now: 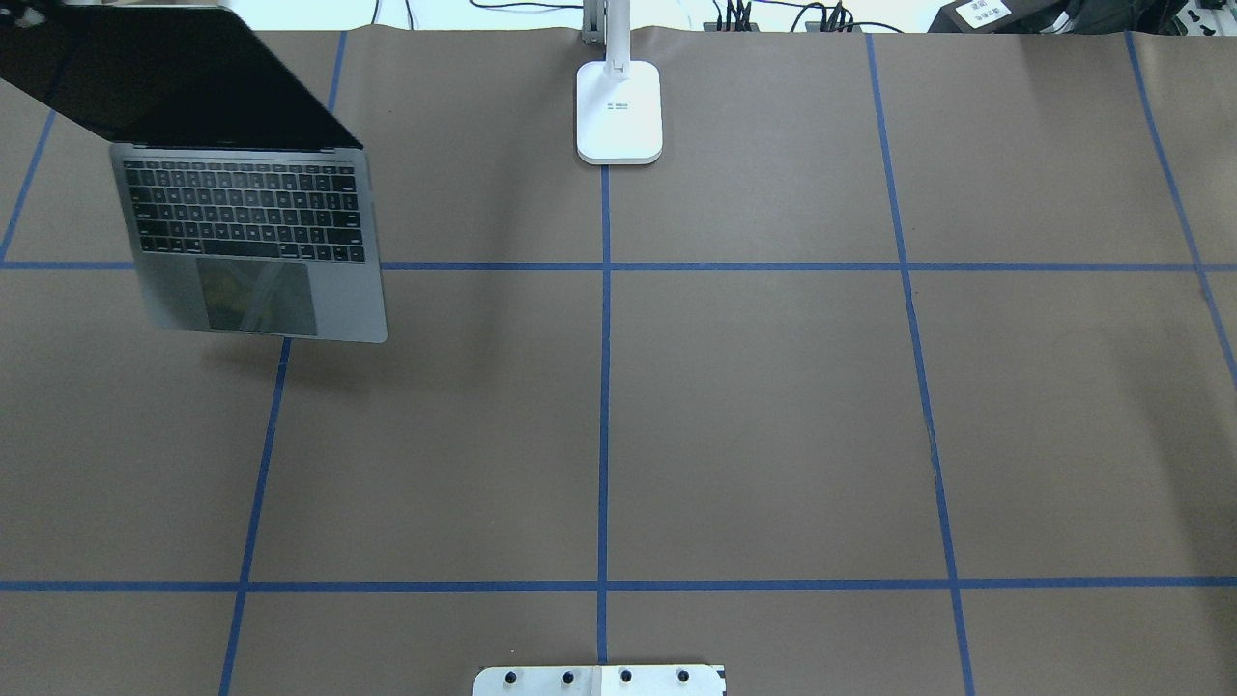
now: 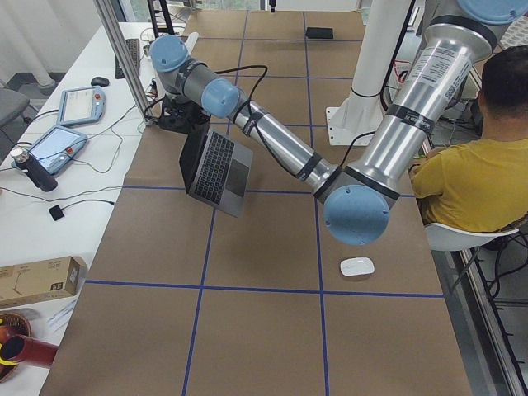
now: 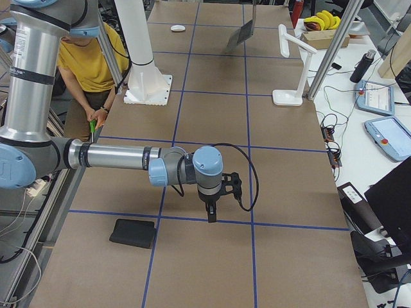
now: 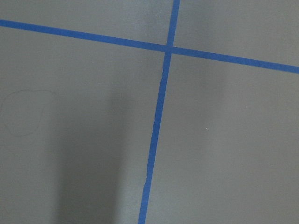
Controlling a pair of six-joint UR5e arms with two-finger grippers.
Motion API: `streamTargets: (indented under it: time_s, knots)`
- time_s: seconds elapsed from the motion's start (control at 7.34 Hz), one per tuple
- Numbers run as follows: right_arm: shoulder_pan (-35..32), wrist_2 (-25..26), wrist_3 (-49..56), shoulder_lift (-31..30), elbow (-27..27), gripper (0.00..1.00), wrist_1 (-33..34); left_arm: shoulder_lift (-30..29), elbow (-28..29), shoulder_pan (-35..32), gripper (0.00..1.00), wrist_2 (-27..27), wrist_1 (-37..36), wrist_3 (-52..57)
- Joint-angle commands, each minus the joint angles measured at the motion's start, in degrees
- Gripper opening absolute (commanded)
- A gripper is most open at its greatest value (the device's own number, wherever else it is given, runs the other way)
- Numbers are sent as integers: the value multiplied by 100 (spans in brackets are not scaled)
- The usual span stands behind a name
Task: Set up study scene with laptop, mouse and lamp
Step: 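Carry the laptop with the left gripper onto the table toward the lamp, then lower the laptop in front of the white lamp base and open the left gripper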
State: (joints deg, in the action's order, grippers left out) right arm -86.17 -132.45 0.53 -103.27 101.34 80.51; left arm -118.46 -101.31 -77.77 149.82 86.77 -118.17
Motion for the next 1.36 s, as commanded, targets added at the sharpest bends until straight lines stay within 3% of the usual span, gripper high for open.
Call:
streamTargets:
  time_s: [0.0,0.41,0.82,1.23]
  knots:
    - [3,0,0,0,-9,100,0,-447,-47,943,0,-862,480,-1273]
    - [3,0,0,0,-53,100,0,-1282,145,2096,0,-1858,481,-2481]
    - [3,0,0,9,-88,100,0,-2135,1118,2528,0,-2499,769,-3122]
    - [3,0,0,0,-88,100,9,-2251,1824,2643,0,-2528,1245,-3177]
